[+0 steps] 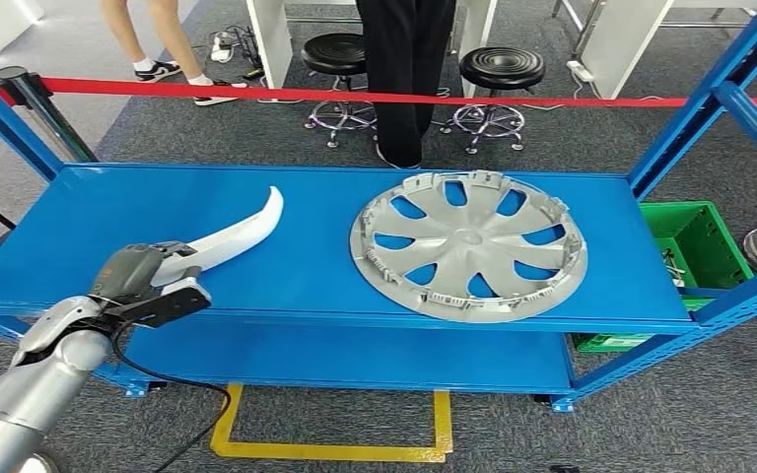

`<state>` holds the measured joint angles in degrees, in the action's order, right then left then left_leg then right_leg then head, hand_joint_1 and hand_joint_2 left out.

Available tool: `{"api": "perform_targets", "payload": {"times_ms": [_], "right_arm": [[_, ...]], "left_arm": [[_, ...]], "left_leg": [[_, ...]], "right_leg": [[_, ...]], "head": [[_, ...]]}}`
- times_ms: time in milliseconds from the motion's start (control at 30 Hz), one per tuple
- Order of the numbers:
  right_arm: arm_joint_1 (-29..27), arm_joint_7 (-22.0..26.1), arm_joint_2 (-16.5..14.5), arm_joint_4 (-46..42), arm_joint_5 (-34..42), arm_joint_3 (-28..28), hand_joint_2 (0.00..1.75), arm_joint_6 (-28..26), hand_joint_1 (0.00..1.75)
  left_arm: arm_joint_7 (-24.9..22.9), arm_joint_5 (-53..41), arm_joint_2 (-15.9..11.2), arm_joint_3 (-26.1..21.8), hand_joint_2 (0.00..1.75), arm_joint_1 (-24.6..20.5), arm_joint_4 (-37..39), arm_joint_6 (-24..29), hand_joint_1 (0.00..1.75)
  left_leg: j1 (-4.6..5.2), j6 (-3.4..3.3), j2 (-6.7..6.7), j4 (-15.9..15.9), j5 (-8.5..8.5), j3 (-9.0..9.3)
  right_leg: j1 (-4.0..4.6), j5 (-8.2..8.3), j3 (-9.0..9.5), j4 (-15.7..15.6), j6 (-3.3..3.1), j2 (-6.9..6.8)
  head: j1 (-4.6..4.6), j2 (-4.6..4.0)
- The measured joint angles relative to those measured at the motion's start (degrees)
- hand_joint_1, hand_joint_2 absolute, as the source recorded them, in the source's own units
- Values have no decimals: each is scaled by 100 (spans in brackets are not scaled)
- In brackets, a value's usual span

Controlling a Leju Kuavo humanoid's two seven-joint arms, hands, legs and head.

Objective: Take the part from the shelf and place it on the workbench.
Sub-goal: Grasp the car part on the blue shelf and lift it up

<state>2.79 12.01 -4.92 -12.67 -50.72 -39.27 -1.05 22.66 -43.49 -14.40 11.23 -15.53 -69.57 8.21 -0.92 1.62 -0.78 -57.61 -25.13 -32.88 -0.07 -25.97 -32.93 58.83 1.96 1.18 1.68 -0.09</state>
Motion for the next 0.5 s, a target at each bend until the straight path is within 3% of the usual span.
{"api": "perform_targets", "payload": {"times_ms": [100,233,400,467,500], "right_arm": [[-6,34,-5,7,111,-104,175,0,0],[-18,153,-27,17,412,-353,175,151,0],[-20,220,-43,19,490,-568,175,241,0],[-19,344,-46,19,501,-623,175,255,0],[-19,459,-46,19,532,-652,175,288,0]], "left_arm": [[-107,-136,126,151,175,494,-816,75,175],[-197,-490,292,437,175,1250,-1749,552,175],[-258,-606,346,624,175,1719,-2343,766,175],[-244,-644,371,647,175,1821,-2500,896,175],[-227,-673,389,654,175,1914,-2582,1031,175]], "left_leg": [[9,-11,1,-3,-11,-1],[44,-47,2,-6,-33,0],[88,-141,5,21,-14,7],[64,-197,21,97,52,37],[48,-216,38,134,74,51]], "right_leg": [[-12,-1,1,-5,7,5],[-51,-11,2,-11,39,8],[-108,-1,9,-32,130,7],[-105,-119,-51,100,165,-19],[-100,-273,-145,318,171,-35]], "head": [[0,0],[1,0],[3,0],[-16,0],[-34,0]]}}
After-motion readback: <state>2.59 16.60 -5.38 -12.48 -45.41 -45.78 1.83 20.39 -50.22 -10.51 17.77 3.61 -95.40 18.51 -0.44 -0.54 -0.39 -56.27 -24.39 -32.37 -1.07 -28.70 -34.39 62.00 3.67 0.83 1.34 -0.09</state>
